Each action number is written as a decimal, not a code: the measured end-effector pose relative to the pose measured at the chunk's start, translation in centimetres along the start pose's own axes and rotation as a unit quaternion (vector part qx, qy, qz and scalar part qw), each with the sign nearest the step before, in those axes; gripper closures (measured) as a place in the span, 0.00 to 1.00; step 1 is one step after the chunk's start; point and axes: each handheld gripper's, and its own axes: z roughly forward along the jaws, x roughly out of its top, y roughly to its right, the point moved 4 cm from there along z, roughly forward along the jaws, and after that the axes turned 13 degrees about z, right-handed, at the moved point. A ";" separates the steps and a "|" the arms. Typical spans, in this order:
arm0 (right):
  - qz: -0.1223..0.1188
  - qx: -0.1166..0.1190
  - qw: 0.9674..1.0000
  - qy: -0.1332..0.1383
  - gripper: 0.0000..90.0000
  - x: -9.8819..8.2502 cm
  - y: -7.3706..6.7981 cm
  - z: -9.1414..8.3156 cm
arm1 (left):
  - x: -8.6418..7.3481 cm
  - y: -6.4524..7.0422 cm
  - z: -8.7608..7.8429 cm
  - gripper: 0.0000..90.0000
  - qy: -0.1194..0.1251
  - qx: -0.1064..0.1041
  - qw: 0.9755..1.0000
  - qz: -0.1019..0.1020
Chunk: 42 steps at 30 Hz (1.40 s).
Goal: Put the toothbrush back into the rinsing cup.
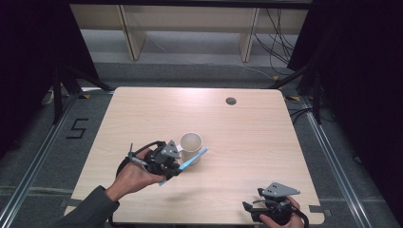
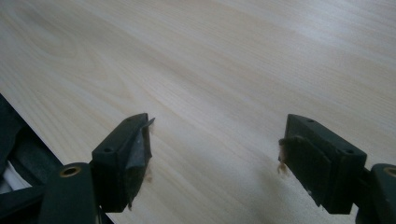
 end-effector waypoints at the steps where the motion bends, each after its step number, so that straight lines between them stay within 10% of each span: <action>1: -0.008 -0.002 1.000 0.002 0.27 0.0 0.1 0.1 | 0.1 -0.2 -0.3 0.87 0.014 0.013 1.000 -0.001; 9: 0.001 -0.002 1.000 0.002 0.27 0.0 0.1 0.0 | 0.7 -1.7 -2.8 0.87 0.107 0.059 0.992 -0.021; 21: 0.002 0.002 1.000 0.002 0.27 0.0 0.1 0.1 | 1.4 -4.0 -3.8 0.87 0.217 0.124 0.966 -0.066; 34: -0.002 -0.006 1.000 -0.005 0.27 -0.1 0.2 0.0 | 0.8 -5.4 -2.9 0.87 0.281 0.161 0.942 -0.084; 42: -0.006 0.000 1.000 0.002 0.27 0.0 0.2 0.1 | -0.1 -5.7 -3.1 0.87 0.341 0.193 0.916 -0.084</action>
